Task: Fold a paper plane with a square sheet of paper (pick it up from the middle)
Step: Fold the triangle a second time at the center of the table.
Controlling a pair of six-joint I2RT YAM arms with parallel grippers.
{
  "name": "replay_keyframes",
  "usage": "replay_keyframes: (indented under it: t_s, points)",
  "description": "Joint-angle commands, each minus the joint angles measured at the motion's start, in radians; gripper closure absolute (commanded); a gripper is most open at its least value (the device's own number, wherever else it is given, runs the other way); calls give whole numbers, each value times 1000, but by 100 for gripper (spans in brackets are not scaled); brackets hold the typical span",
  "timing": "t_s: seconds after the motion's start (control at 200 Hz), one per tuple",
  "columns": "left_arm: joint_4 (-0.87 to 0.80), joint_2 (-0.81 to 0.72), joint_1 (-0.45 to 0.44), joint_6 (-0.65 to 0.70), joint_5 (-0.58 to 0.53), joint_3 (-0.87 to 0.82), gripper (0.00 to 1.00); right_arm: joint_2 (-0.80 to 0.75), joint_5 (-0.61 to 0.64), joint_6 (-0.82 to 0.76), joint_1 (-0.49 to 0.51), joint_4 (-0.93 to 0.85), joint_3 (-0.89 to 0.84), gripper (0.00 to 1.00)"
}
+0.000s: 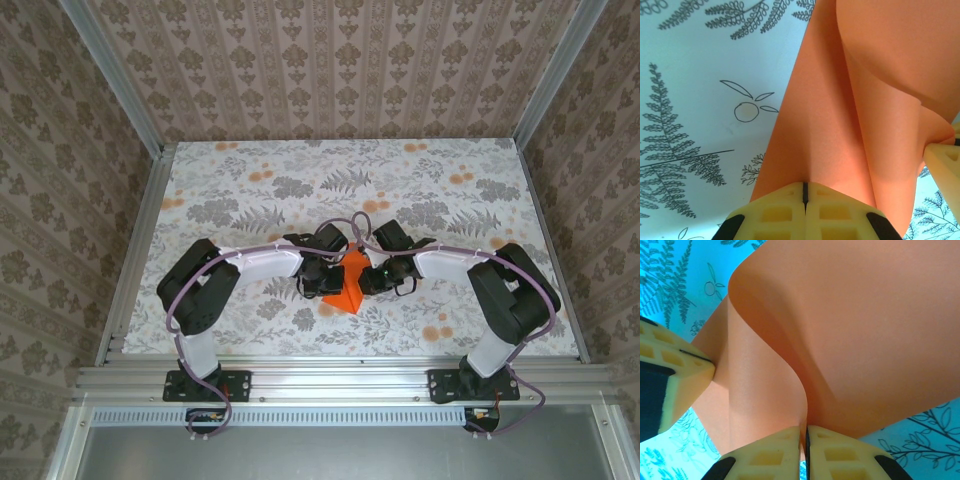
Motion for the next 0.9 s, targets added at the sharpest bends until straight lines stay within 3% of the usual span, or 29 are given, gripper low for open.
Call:
replay_keyframes:
  t_s: [0.0, 0.305, 0.895]
  points:
    - [-46, 39, -8, 22, -25, 4, 100, -25, -36, 19, -7, -23, 3, 87]
    - [-46, 35, -8, 21, -29, -4, 100, 5, 44, 4, -12, -38, 14, 87]
    - [-44, 10, -12, 12, -34, 8, 98, 37, 49, 12, -11, -65, 16, 87]
